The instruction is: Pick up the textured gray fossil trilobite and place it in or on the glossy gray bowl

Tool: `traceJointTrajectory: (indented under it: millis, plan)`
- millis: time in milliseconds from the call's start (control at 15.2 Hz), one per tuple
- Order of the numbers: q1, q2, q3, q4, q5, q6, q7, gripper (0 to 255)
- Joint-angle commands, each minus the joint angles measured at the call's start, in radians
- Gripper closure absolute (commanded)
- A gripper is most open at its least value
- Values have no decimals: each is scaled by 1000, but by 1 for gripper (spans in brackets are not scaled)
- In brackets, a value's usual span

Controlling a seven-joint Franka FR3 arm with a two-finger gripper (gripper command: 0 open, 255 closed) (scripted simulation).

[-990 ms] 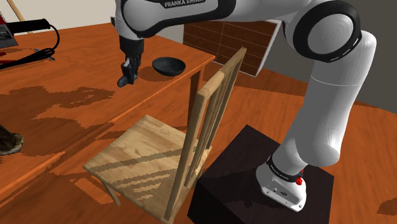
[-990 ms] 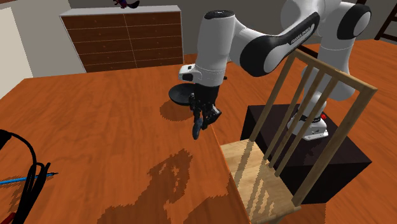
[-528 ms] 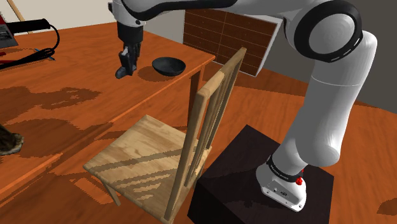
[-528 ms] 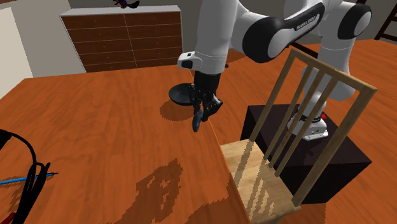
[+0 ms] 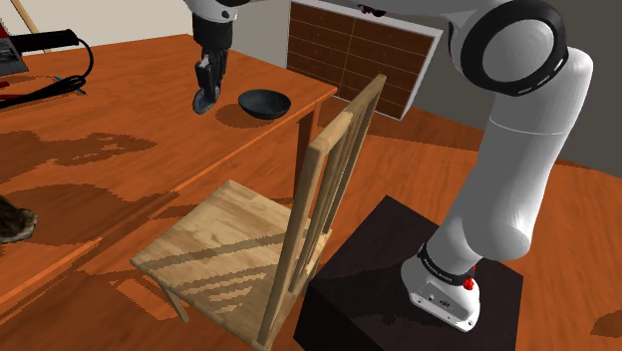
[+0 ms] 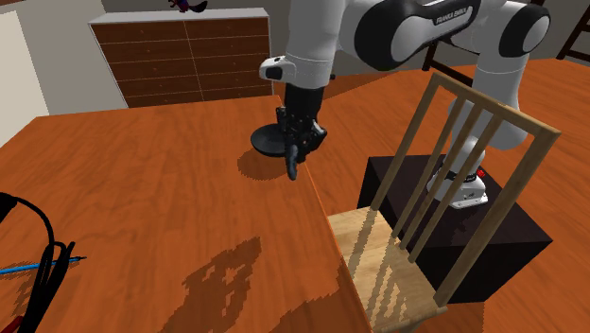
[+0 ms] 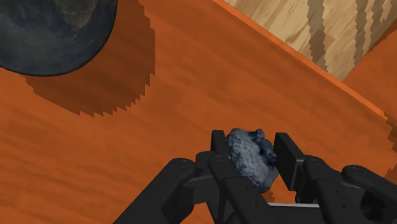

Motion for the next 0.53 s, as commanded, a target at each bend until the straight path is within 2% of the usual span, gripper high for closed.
traceJointTrajectory:
  millis: [0,462]
  plan:
    - [-29,-21,-12,-28,12,7,-42,255]
    - [-130,-47,-65,-62,50,14,-201,255]
